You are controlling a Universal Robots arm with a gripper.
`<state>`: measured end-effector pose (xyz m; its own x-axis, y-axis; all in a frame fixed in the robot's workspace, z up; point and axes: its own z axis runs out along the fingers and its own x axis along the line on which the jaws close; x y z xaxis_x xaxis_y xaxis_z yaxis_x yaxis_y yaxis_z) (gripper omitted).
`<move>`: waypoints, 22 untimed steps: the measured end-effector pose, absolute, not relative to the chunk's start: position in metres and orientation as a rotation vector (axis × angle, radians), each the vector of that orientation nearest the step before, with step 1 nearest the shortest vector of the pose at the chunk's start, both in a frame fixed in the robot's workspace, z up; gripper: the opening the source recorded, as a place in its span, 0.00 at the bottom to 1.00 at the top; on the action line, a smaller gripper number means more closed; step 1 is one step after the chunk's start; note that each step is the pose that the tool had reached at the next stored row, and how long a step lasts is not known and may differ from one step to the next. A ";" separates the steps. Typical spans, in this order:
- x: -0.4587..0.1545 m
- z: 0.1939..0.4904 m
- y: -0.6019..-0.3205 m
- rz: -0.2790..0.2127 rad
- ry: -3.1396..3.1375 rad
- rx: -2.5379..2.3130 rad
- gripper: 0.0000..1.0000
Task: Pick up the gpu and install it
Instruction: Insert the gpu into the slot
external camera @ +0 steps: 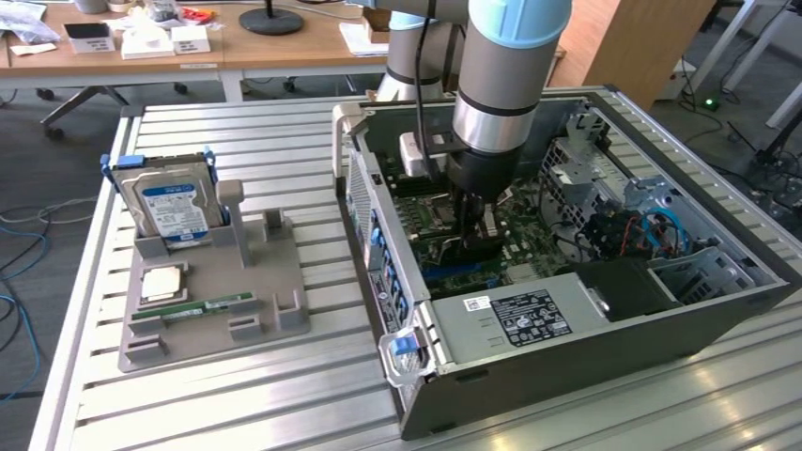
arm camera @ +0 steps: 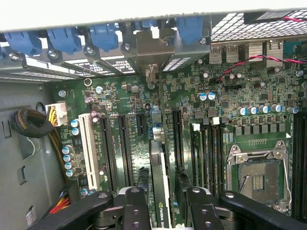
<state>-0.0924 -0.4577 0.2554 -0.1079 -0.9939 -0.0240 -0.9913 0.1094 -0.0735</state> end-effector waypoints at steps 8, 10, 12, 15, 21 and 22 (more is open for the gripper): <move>-0.092 0.255 -0.458 -0.059 2.289 -2.052 0.36; -0.092 0.255 -0.458 -0.059 2.289 -2.052 0.35; -0.092 0.255 -0.458 -0.060 2.289 -2.052 0.28; -0.092 0.255 -0.458 -0.060 2.289 -2.052 0.27; -0.092 0.255 -0.458 -0.060 2.289 -2.052 0.27; -0.092 0.255 -0.458 -0.060 2.289 -2.052 0.27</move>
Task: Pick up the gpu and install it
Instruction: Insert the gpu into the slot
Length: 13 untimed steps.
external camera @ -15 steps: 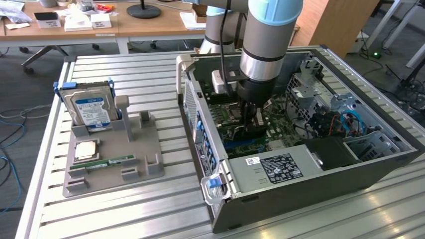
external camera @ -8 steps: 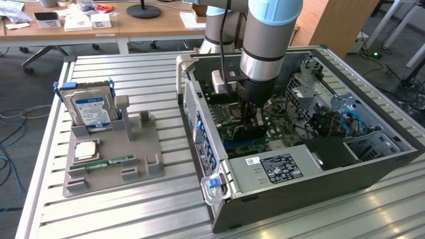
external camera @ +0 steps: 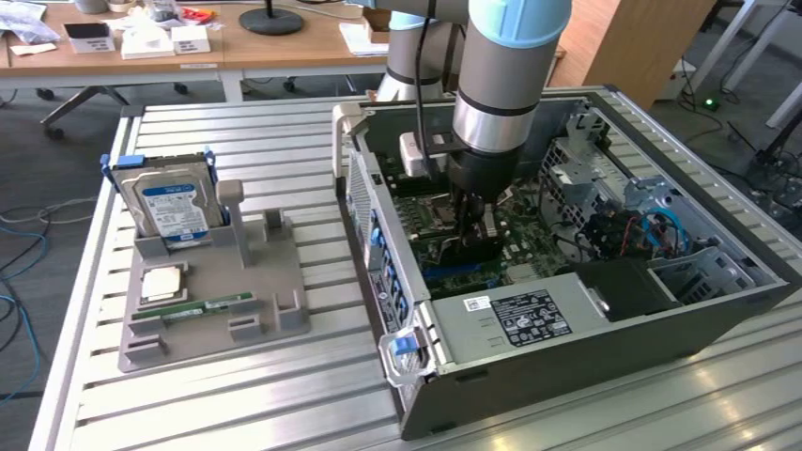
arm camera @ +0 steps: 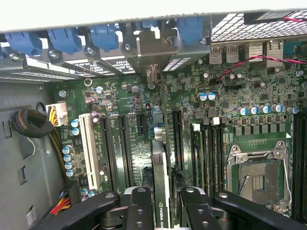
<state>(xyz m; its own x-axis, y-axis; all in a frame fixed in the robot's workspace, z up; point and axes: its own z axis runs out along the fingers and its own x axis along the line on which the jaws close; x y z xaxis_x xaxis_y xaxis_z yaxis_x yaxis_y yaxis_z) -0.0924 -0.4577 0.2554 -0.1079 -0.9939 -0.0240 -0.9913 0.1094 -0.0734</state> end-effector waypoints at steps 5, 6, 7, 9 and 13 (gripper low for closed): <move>-0.092 0.255 -0.458 -0.059 2.289 -2.052 0.27; -0.092 0.255 -0.458 -0.059 2.289 -2.052 0.27; -0.092 0.255 -0.458 -0.059 2.289 -2.052 0.27; -0.092 0.255 -0.458 -0.059 2.289 -2.051 0.28; -0.092 0.255 -0.458 -0.059 2.289 -2.052 0.40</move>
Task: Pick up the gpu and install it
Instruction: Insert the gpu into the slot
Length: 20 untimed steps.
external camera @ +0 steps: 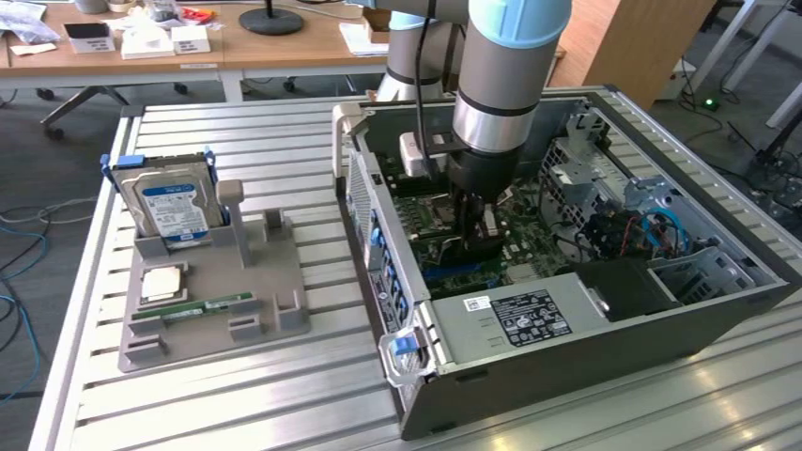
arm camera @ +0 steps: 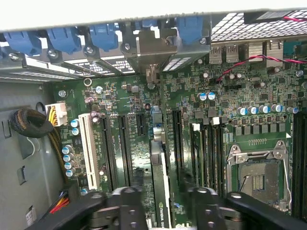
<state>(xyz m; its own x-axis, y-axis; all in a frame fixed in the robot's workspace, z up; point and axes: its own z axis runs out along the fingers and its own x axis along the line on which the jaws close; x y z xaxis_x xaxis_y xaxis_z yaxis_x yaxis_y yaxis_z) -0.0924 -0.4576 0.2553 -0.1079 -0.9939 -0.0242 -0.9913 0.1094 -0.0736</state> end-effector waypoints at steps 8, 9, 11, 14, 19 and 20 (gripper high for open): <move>-0.092 0.256 -0.459 -0.060 2.289 -2.052 0.52; -0.092 0.255 -0.460 -0.060 2.289 -2.052 0.52; -0.092 0.255 -0.461 -0.059 2.289 -2.052 0.52; -0.092 0.255 -0.461 -0.059 2.289 -2.052 0.52; -0.092 0.255 -0.461 -0.059 2.289 -2.052 0.50; -0.092 0.255 -0.461 -0.059 2.289 -2.052 0.50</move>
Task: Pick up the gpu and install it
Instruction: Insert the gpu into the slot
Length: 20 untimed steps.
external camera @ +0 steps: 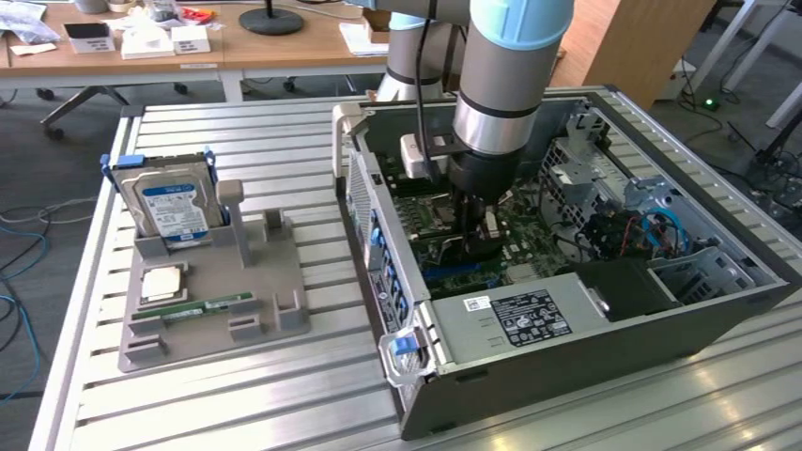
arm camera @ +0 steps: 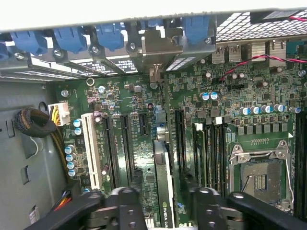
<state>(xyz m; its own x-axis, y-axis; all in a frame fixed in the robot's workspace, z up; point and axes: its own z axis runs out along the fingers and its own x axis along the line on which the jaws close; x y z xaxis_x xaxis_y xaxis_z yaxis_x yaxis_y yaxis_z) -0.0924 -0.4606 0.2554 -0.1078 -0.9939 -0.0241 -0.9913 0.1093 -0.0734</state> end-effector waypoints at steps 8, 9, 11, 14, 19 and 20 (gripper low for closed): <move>-0.092 0.255 -0.461 -0.059 2.289 -2.052 0.42; -0.092 0.255 -0.461 -0.059 2.289 -2.052 0.36; -0.092 0.255 -0.461 -0.059 2.289 -2.052 0.29; -0.092 0.255 -0.461 -0.059 2.289 -2.052 0.26; -0.092 0.255 -0.461 -0.059 2.289 -2.052 0.26; -0.092 0.255 -0.461 -0.059 2.289 -2.052 0.26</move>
